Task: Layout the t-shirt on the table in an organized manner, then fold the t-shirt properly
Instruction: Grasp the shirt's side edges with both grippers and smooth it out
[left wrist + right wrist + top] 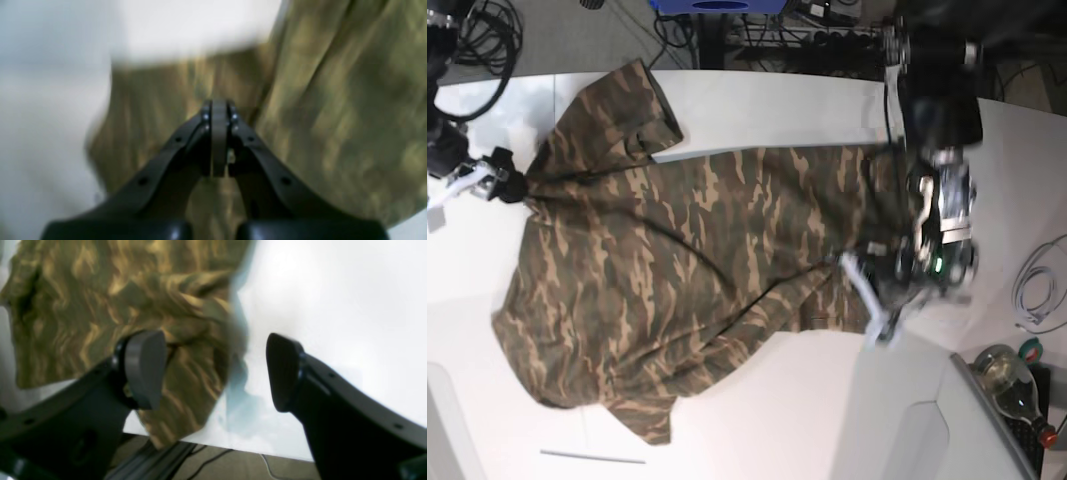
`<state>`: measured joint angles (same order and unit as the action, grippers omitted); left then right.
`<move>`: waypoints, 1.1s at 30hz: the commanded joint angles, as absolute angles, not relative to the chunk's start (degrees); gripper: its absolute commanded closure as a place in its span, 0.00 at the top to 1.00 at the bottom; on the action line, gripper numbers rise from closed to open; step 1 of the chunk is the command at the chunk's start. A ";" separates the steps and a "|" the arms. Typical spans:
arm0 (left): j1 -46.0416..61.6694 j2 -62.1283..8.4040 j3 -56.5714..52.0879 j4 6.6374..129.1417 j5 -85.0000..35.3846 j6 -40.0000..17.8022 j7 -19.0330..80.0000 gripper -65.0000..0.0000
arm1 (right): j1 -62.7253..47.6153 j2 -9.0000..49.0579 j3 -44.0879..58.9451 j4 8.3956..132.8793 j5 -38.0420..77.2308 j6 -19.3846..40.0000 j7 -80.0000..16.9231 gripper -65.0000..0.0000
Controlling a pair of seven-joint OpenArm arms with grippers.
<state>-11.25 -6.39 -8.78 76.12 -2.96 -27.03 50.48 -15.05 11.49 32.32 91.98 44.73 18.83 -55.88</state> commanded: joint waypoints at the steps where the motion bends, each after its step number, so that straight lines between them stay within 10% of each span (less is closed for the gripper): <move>1: -9.89 -7.60 -8.40 78.55 -3.82 -27.30 49.36 0.00 | -15.16 12.53 31.78 92.79 45.85 19.03 -53.85 0.60; 9: -0.66 -13.67 -9.01 73.63 -3.91 -26.24 40.66 0.00 | -7.34 15.25 20.44 84.35 32.75 19.38 -41.54 0.00; 33: -4.79 -22.02 -15.52 64.75 -3.82 -25.01 34.86 0.00 | 9.45 10.15 2.59 65.80 20.88 17.27 -41.10 0.00</move>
<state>-4.27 -20.97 -15.29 63.94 -3.66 -25.34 35.29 7.88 9.30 2.22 65.17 20.99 17.91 -41.95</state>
